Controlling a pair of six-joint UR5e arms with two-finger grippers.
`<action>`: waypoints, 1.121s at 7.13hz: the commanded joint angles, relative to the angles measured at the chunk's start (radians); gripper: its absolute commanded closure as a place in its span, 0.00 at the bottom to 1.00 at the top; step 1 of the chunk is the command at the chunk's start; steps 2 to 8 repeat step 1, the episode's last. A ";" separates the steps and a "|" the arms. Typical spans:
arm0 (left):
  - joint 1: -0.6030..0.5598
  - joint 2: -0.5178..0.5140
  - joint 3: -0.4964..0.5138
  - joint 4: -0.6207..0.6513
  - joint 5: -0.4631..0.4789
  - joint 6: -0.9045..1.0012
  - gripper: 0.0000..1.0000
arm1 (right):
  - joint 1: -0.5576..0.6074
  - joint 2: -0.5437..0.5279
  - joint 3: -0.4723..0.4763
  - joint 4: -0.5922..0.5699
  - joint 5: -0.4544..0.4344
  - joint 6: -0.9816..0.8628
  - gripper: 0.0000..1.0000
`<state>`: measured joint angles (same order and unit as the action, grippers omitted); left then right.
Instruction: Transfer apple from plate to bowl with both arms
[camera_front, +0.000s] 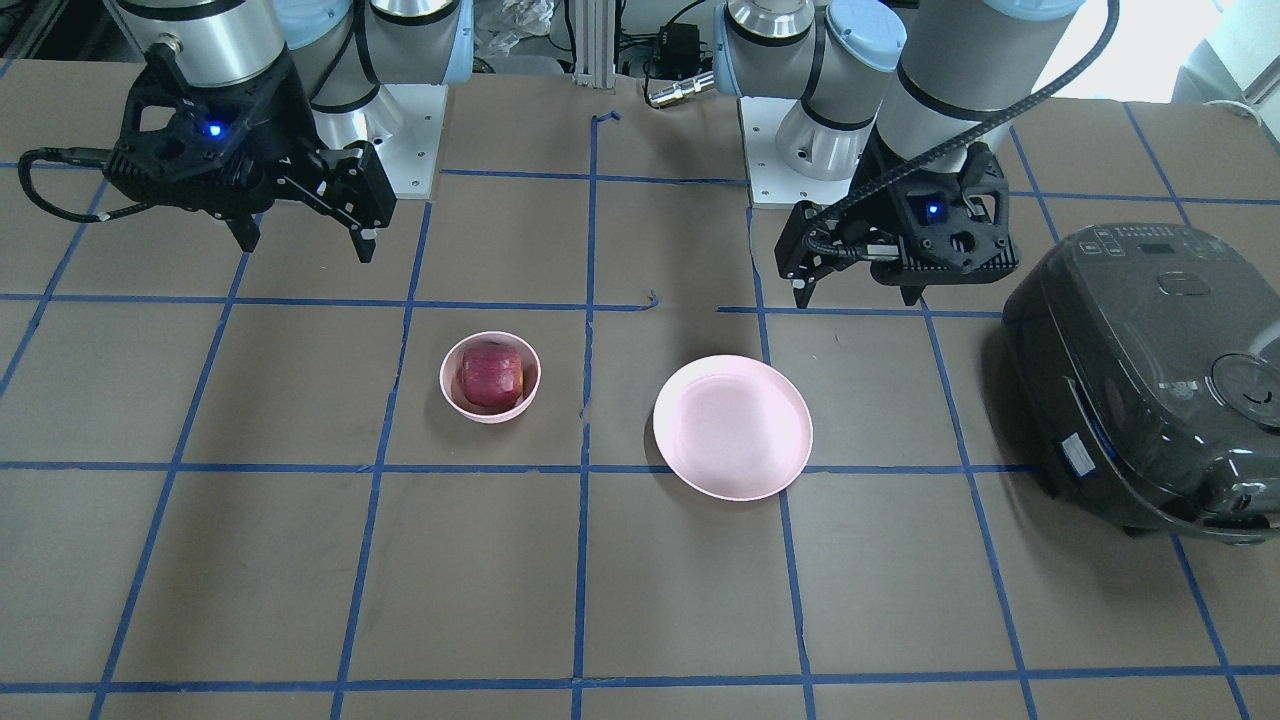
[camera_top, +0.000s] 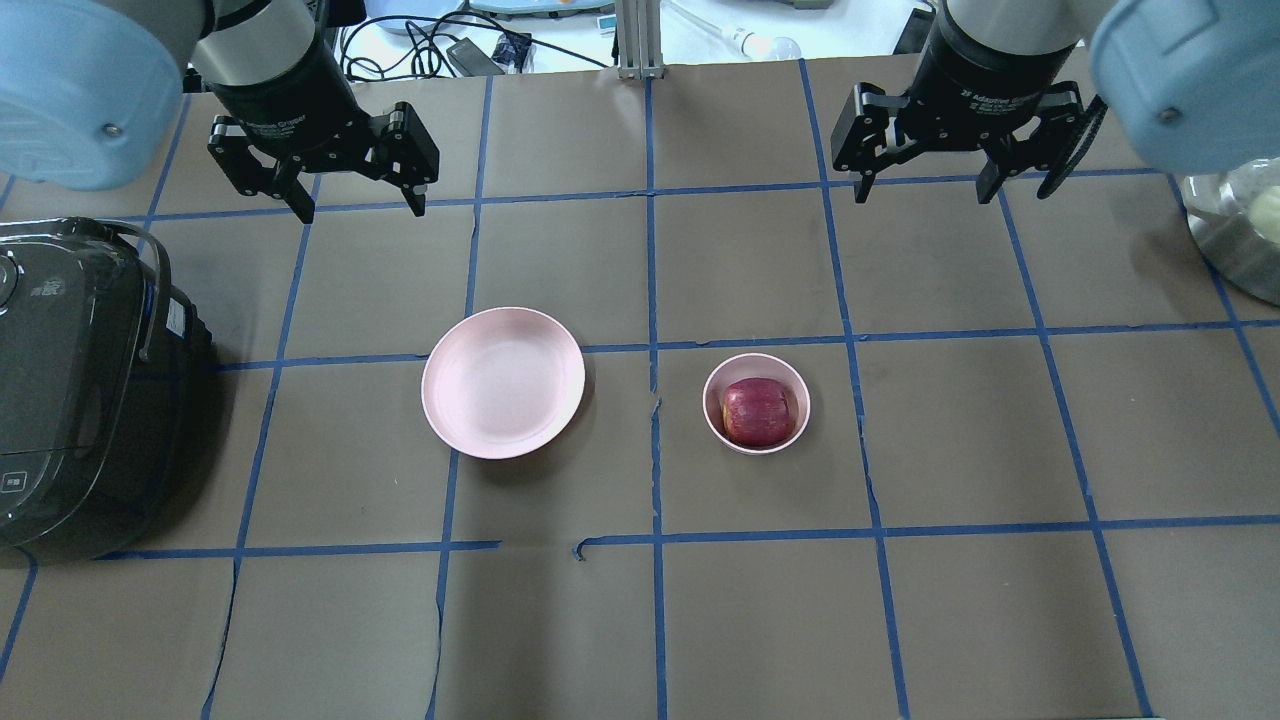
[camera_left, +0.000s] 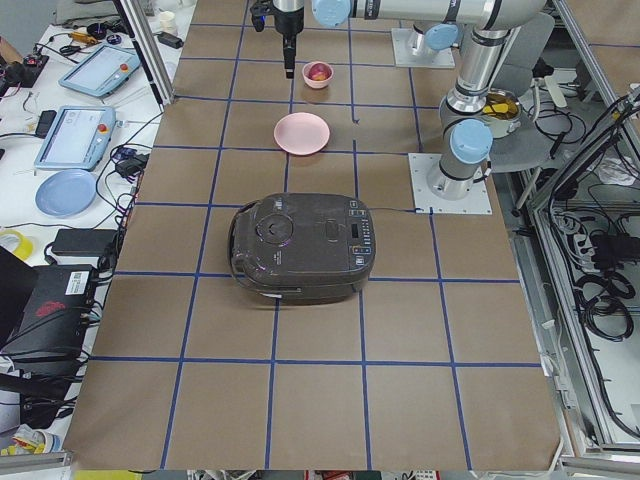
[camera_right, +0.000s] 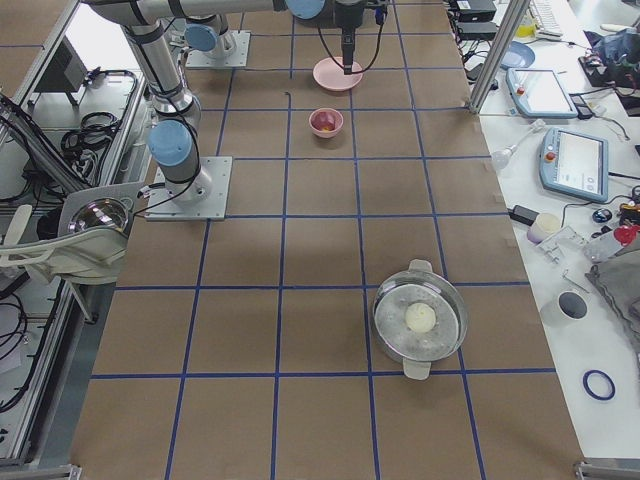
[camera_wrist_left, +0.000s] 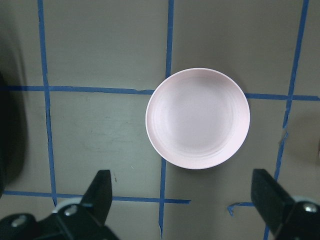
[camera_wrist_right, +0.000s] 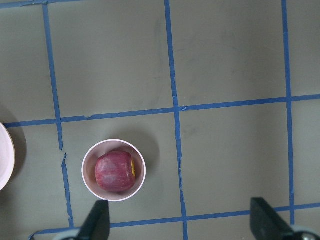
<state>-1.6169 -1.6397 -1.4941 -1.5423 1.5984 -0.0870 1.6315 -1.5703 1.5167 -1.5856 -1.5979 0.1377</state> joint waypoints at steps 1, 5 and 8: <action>-0.004 0.059 -0.023 -0.025 0.003 0.009 0.00 | -0.001 -0.014 0.000 0.012 0.000 -0.001 0.00; -0.004 0.059 -0.023 -0.025 0.003 0.009 0.00 | -0.001 -0.014 0.000 0.012 0.000 -0.001 0.00; -0.004 0.059 -0.023 -0.025 0.003 0.009 0.00 | -0.001 -0.014 0.000 0.012 0.000 -0.001 0.00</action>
